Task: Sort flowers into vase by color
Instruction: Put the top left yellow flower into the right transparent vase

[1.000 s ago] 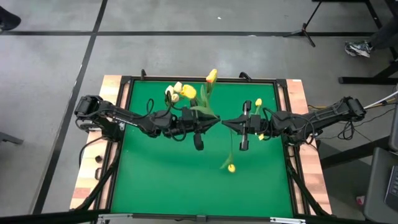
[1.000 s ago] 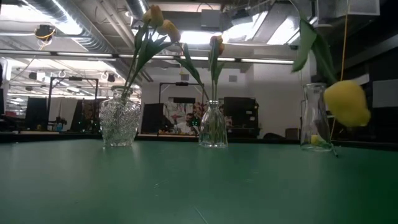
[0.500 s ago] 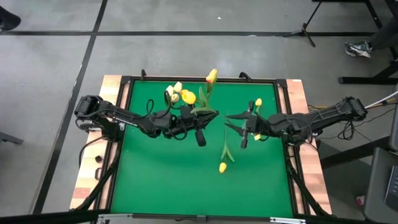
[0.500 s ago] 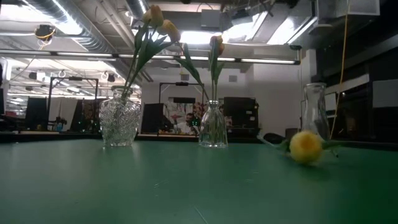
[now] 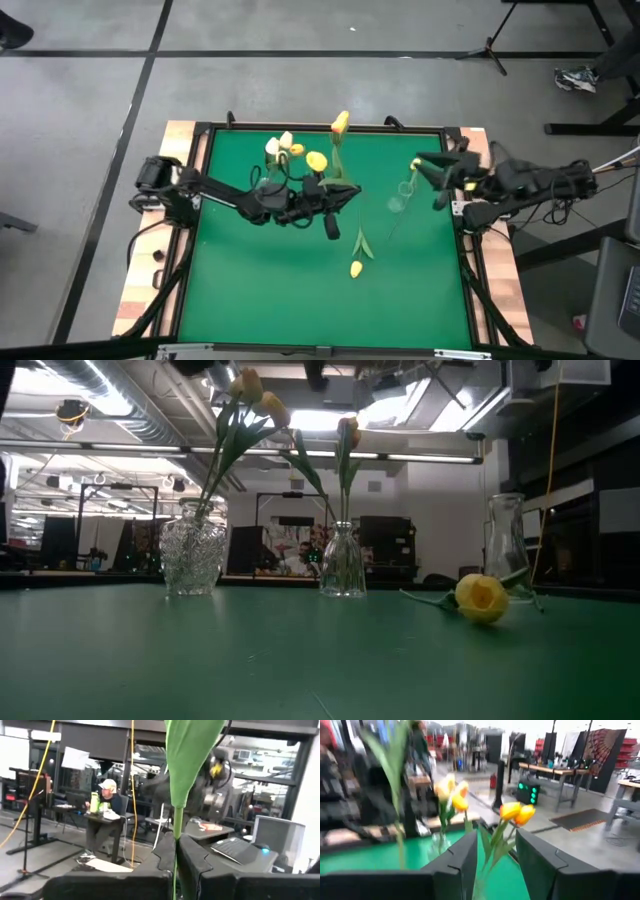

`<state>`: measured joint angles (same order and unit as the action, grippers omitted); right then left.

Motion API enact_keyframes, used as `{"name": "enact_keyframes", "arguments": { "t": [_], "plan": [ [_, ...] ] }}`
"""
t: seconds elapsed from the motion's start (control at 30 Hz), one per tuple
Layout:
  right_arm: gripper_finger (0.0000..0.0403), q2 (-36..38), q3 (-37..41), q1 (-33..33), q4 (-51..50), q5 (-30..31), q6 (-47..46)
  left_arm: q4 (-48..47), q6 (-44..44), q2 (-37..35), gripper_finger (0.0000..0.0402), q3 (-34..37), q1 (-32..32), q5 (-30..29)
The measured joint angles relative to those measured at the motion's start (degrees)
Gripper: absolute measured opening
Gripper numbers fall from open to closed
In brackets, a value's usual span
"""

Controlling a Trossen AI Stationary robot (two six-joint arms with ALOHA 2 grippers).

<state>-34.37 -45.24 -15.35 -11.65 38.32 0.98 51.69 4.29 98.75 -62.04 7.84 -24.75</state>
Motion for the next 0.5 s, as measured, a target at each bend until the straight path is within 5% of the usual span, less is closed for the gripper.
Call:
{"name": "enact_keyframes", "arguments": {
  "t": [0.23,0.5],
  "plan": [
    [0.0131,3.53,-0.04,0.0,-0.59,-3.49,-1.53,10.48,4.21,9.17,0.0002,-1.04,-2.85,0.2],
    [0.0131,2.24,-0.04,0.0,-0.8,-6.81,-2.26,6.84,2.31,16.24,0.0002,-10.18,-4.17,0.5]
  ]
}}
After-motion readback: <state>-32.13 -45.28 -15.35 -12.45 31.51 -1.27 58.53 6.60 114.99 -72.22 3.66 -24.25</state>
